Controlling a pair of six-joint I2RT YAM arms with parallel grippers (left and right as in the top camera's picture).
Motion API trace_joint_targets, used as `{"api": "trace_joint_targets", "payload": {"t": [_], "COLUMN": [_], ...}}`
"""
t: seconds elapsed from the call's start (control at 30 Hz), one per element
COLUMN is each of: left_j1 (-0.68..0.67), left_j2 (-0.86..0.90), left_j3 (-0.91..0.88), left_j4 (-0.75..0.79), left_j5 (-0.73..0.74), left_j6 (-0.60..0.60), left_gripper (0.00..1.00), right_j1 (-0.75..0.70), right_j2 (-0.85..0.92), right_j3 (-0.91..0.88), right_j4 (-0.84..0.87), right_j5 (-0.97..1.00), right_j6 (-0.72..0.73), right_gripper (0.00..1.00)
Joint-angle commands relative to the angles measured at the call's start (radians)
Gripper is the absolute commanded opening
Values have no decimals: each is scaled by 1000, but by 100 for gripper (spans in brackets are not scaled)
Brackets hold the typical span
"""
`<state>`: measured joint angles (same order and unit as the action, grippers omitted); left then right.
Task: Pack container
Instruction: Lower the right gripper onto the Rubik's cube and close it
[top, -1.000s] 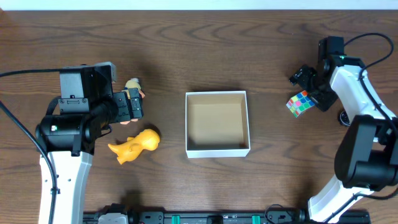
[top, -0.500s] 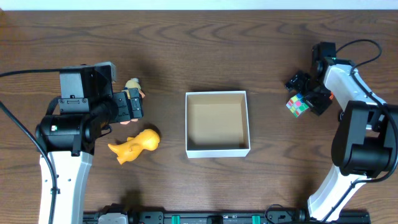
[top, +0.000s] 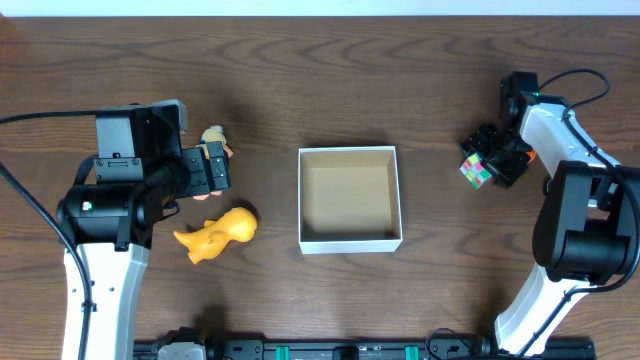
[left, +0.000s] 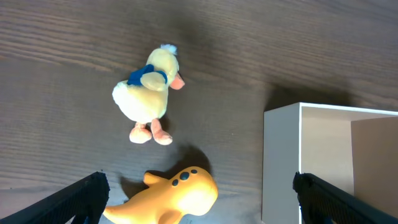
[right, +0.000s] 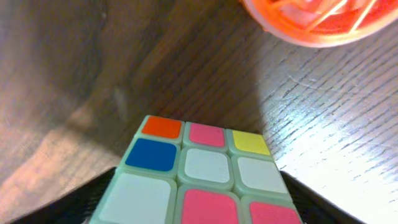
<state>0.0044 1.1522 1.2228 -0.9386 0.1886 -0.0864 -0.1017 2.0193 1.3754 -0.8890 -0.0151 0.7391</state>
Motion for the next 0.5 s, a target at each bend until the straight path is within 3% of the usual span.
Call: {"api": "trace_joint_targets", "payload": {"t": [0.0,0.3,0.47], "left_j1": [-3,-3,-3], "left_j2": [6,6,6], "left_j3": [19,19,19], "left_j4": [-3,-3,-2], "left_j5": [10,10,10], "left_j6": [-13,-13,-13], "left_gripper": [98,98,98], "right_j1": [-2,-2,-2], "right_j2": [6,6,3], "right_j3": [8,8,8], "right_j4": [-2,-16,-19], "right_j5": [-16,-19,-56], "right_j6": [8,8,-84], "right_gripper": [66,46,43]}}
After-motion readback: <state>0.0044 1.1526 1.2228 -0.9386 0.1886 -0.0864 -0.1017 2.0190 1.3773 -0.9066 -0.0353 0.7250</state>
